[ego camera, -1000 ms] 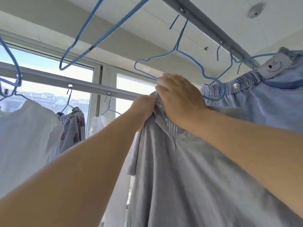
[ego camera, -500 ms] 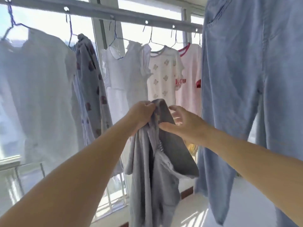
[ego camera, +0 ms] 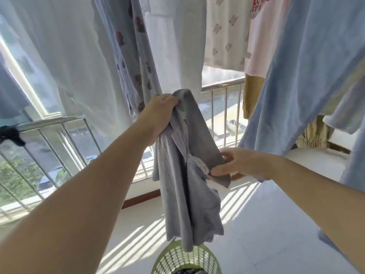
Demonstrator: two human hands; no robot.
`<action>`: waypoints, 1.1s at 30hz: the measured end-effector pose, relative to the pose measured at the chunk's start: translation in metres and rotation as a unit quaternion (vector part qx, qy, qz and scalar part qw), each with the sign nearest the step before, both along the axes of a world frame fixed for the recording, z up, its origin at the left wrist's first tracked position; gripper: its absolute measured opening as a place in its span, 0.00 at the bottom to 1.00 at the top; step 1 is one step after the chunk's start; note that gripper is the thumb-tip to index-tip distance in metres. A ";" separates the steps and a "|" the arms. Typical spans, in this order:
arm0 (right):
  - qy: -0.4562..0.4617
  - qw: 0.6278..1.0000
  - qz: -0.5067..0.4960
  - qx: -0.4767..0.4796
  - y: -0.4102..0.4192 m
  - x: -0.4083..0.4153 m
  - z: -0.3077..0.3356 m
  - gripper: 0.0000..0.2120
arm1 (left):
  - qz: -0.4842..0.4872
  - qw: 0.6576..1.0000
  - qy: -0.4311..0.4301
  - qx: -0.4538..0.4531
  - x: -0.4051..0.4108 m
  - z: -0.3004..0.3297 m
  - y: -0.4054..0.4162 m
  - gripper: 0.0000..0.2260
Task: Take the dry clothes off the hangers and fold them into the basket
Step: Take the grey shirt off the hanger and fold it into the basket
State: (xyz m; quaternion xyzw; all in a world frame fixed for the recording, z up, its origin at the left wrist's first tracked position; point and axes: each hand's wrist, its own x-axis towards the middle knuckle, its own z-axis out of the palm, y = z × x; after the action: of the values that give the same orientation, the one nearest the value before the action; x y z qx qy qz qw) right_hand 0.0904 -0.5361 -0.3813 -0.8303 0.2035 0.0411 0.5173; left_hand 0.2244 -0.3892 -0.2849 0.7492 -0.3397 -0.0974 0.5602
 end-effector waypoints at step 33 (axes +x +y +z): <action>-0.075 0.976 -0.144 -0.145 0.054 0.042 -0.029 0.16 | -0.006 0.865 0.492 -0.100 0.014 -0.131 0.086 0.21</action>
State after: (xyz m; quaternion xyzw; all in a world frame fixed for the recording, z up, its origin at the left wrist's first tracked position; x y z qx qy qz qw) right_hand 0.1322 -0.4818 -0.4106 -0.8592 0.2853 -0.1259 0.4056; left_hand 0.2379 -0.3031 -0.4157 0.5421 -0.0323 -0.4224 0.7257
